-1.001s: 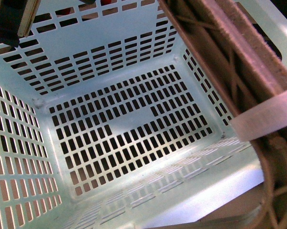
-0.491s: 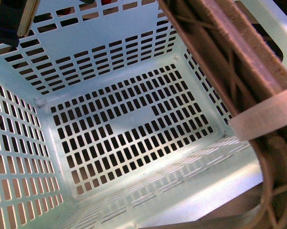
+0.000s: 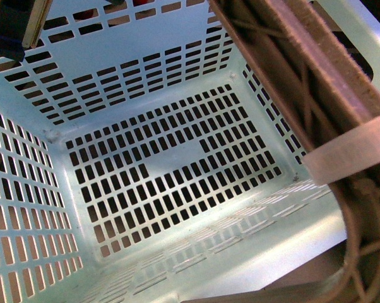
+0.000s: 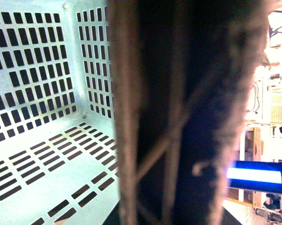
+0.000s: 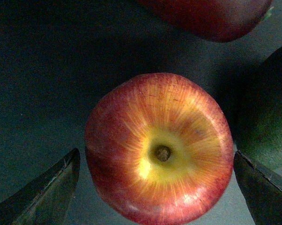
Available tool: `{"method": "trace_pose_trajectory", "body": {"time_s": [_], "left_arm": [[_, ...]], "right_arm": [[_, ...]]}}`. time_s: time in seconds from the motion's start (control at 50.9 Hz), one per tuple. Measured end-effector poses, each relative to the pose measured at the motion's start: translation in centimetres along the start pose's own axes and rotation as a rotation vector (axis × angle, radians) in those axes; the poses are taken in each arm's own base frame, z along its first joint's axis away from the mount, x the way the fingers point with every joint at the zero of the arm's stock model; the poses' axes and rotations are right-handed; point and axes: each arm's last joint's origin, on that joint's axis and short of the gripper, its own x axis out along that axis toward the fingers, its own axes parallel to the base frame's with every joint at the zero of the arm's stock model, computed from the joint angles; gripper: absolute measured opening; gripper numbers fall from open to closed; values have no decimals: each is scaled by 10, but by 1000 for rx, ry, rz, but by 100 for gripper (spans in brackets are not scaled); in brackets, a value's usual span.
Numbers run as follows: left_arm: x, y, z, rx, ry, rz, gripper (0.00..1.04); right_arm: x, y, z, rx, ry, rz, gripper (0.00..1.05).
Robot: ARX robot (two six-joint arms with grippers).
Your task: Pick apple with right arm and hold basket with left
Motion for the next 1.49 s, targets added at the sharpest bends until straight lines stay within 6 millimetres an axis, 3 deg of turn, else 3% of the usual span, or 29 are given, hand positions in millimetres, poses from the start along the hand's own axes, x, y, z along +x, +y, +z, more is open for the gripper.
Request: {"method": "trace_pose_trajectory", "body": {"time_s": [0.196, 0.353, 0.452, 0.589, 0.766, 1.041, 1.217, 1.335, 1.492], "left_arm": [[0, 0, 0, 0, 0, 0, 6], [0, 0, 0, 0, 0, 0, 6], [0, 0, 0, 0, 0, 0, 6], [0, 0, 0, 0, 0, 0, 6], [0, 0, 0, 0, 0, 0, 6], [0, 0, 0, 0, 0, 0, 6], [0, 0, 0, 0, 0, 0, 6], [0, 0, 0, 0, 0, 0, 6], [0, 0, 0, 0, 0, 0, 6]], "right_arm": [[11, 1, -1, 1, 17, -4, 96], [13, 0, -3, -1, 22, -5, 80], [13, -1, -5, -3, 15, -2, 79], [7, -5, -8, -7, 7, -1, 78], [-16, -15, -8, -31, -37, 7, 75], [-93, -22, 10, -89, -198, 93, 75], [-159, -18, 26, -118, -338, 154, 75], [-215, -10, 39, -142, -482, 201, 74], [-271, 5, 43, -151, -635, 268, 74]]}}
